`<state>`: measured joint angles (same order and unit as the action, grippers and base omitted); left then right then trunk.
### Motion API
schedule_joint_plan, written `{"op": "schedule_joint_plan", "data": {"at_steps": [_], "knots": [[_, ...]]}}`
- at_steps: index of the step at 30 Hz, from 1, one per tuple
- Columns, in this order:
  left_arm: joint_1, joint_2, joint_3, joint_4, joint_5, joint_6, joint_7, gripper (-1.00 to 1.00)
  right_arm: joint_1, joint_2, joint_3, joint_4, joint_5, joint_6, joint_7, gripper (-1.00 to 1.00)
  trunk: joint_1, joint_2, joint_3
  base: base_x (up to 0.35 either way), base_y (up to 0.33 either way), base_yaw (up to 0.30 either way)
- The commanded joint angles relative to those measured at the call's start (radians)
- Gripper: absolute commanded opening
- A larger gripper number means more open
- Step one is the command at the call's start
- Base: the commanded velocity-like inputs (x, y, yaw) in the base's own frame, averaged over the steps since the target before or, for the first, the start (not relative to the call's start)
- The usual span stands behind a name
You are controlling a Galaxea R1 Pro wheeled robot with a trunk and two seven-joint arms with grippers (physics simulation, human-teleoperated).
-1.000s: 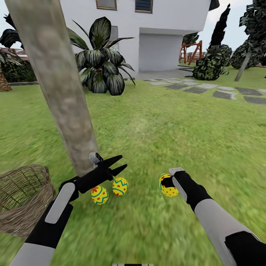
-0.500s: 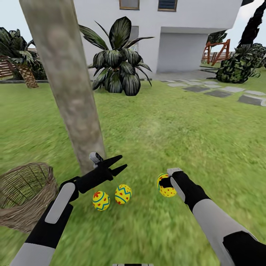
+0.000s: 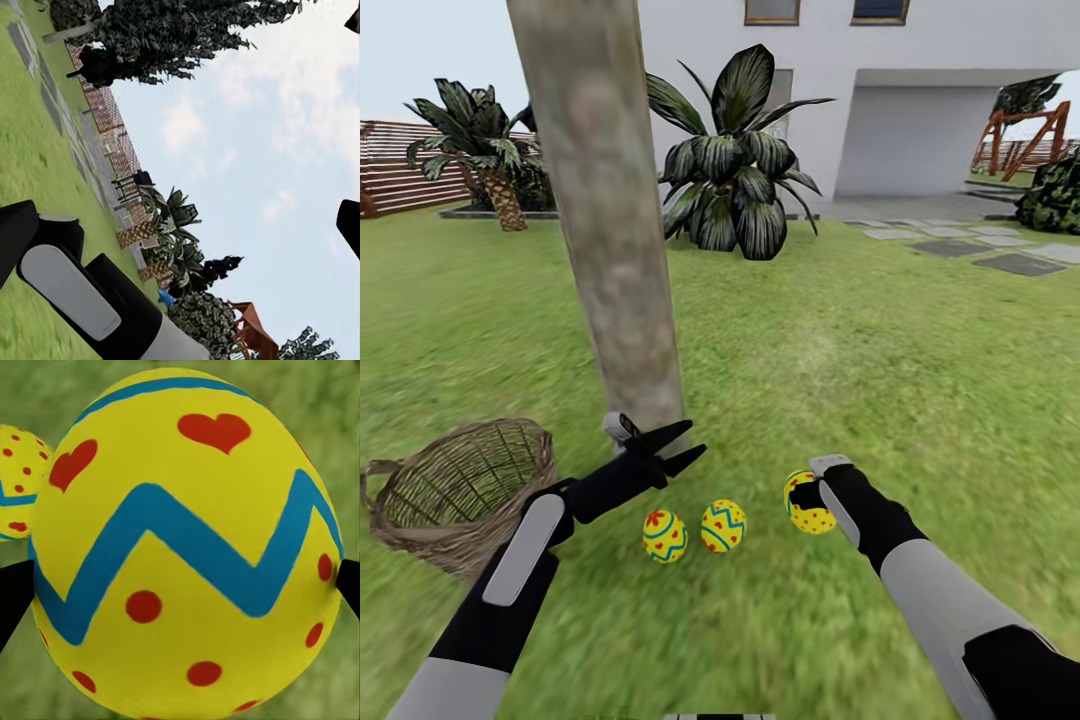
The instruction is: Take the three Easter eggs out of the wicker basket on the lawn in the garden, then place them on the lawn next to a single tree (choose any tree) so that all three eggs are next to the same tree and none are left in the basket.
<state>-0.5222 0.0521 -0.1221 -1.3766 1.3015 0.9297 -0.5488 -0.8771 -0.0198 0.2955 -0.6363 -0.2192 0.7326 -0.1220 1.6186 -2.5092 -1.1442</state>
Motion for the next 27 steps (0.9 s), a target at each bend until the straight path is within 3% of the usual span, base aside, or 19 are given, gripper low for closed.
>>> {"op": "schedule_joint_plan", "data": {"at_steps": [1,9,12,14,17,18,22,25,27], "knots": [[-0.001,-0.002,-0.002,0.001,0.001,0.003,-0.003,1.00,0.000,-0.002,0.007,-0.002,-0.011,0.004,-0.008,-1.00,0.000,0.000,-0.001,0.000,-0.157,0.289],[-0.001,-0.012,-0.002,0.001,0.001,0.003,-0.003,1.00,0.000,-0.002,0.008,-0.002,-0.012,0.004,-0.008,-1.00,0.000,0.000,-0.001,0.128,-0.293,0.283],[-0.001,-0.012,-0.002,0.001,0.001,0.003,-0.003,1.00,0.000,-0.002,0.007,-0.001,-0.012,-0.021,-0.004,-1.00,0.000,0.000,-0.001,0.185,-0.307,0.057],[0.001,-0.012,-0.002,0.001,0.001,0.003,-0.003,1.00,0.007,-0.003,0.021,0.030,-0.011,-0.087,0.001,-1.00,0.000,0.000,-0.001,0.092,-0.126,0.005],[0.005,-0.012,-0.002,0.001,0.002,0.003,-0.005,1.00,0.010,-0.003,0.138,0.058,-0.014,-0.186,0.002,-1.00,0.000,0.000,-0.001,0.015,-0.020,0.001],[0.005,-0.012,-0.002,0.000,0.002,0.003,-0.006,1.00,0.010,-0.003,0.155,0.070,-0.018,-0.249,0.000,-1.00,0.000,0.000,-0.001,0.002,-0.003,0.000],[0.005,-0.012,-0.002,-0.004,0.003,0.004,-0.008,1.00,0.011,-0.002,0.167,0.170,-0.018,-0.352,-0.002,-1.00,0.001,-0.001,-0.012,0.000,0.000,0.000],[0.005,-0.012,-0.002,-0.013,0.008,0.004,-0.011,1.00,0.011,-0.001,0.168,0.240,-0.020,-0.556,-0.006,-1.00,0.002,-0.002,-0.024,0.000,0.000,0.000],[0.005,-0.012,-0.011,-0.020,0.010,0.006,-0.012,1.00,0.009,0.008,0.167,0.299,-0.020,-0.597,-0.007,-1.00,0.003,-0.002,-0.032,0.000,0.000,0.000]]}}
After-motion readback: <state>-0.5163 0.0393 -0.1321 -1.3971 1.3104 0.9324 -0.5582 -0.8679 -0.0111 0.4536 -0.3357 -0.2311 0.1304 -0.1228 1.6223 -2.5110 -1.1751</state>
